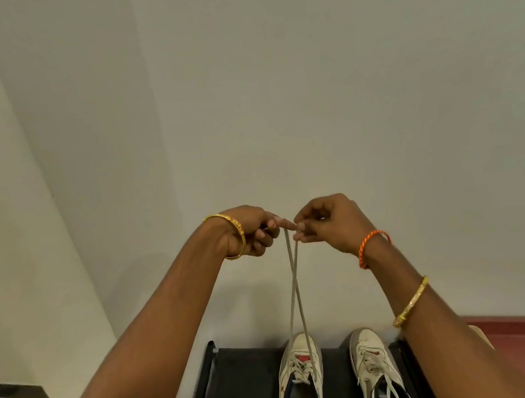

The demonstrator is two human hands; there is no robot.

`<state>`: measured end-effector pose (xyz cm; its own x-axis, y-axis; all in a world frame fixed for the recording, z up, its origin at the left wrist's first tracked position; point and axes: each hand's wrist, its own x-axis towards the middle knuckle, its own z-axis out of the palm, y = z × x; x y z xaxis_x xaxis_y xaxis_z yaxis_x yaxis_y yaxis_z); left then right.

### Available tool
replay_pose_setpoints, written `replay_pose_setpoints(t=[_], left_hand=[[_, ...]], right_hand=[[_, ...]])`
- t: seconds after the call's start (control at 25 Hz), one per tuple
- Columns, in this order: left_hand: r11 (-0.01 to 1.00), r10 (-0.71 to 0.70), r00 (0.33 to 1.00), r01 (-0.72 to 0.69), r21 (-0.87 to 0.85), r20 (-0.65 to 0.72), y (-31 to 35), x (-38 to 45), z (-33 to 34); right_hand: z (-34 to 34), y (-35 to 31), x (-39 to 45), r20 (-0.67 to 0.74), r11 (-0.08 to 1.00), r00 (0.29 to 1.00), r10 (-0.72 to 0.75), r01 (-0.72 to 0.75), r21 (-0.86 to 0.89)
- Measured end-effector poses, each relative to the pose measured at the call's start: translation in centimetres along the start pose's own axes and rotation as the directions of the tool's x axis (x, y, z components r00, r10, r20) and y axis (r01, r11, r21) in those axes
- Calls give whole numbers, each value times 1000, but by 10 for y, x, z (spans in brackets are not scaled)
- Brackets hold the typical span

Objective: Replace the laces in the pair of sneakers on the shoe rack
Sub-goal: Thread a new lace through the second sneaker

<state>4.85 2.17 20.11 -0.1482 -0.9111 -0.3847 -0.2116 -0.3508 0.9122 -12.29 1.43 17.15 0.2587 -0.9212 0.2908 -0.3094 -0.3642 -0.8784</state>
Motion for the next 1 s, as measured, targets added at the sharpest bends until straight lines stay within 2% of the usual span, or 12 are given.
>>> replay_pose_setpoints(t=[0.08, 0.16, 0.24, 0.36, 0.44, 0.52, 0.6, 0.68, 0.76, 0.84, 0.92, 1.0], left_hand=[[997, 14, 998, -19, 76, 62, -4, 2, 2], [966, 35, 993, -63, 249, 116, -4, 2, 4], [891, 57, 992, -102, 442, 114, 0, 3, 4], [769, 100, 992, -123, 628, 73, 3, 5, 7], [718, 146, 986, -160, 677, 78, -1, 7, 9], [655, 225, 971, -216, 724, 85, -8, 11, 11], [490, 390, 919, -262, 832, 60, -16, 16, 13], [343, 557, 830, -264, 902, 31, -23, 19, 13], [207, 659, 751, -234, 950, 41, -27, 19, 15], [64, 727, 682, -184, 981, 80, -32, 20, 18], [-10, 783, 607, -203, 979, 134, -40, 22, 22], [-4, 832, 535, -258, 966, 146, -49, 22, 24]], right_hand=[[-7, -4, 4, 81, 983, 995, -63, 75, -164], [-11, -4, 8, 99, 961, 990, -99, 121, -247], [-10, -2, 12, 85, 950, 985, -148, 165, -265], [-8, 4, 13, 55, 915, 964, -259, 264, -307], [-6, 11, 12, 47, 947, 971, -234, 239, -213], [-3, 17, 9, 75, 991, 989, -128, 131, -37], [-2, 21, 10, 70, 998, 996, -60, 58, 36], [0, 26, 10, 51, 986, 998, 34, -42, 160], [2, 31, 8, 62, 930, 988, 144, -156, 332], [6, 35, 7, 104, 878, 968, 230, -252, 407], [7, 36, 8, 142, 828, 942, 304, -334, 449], [5, 34, 8, 171, 808, 926, 336, -377, 454]])
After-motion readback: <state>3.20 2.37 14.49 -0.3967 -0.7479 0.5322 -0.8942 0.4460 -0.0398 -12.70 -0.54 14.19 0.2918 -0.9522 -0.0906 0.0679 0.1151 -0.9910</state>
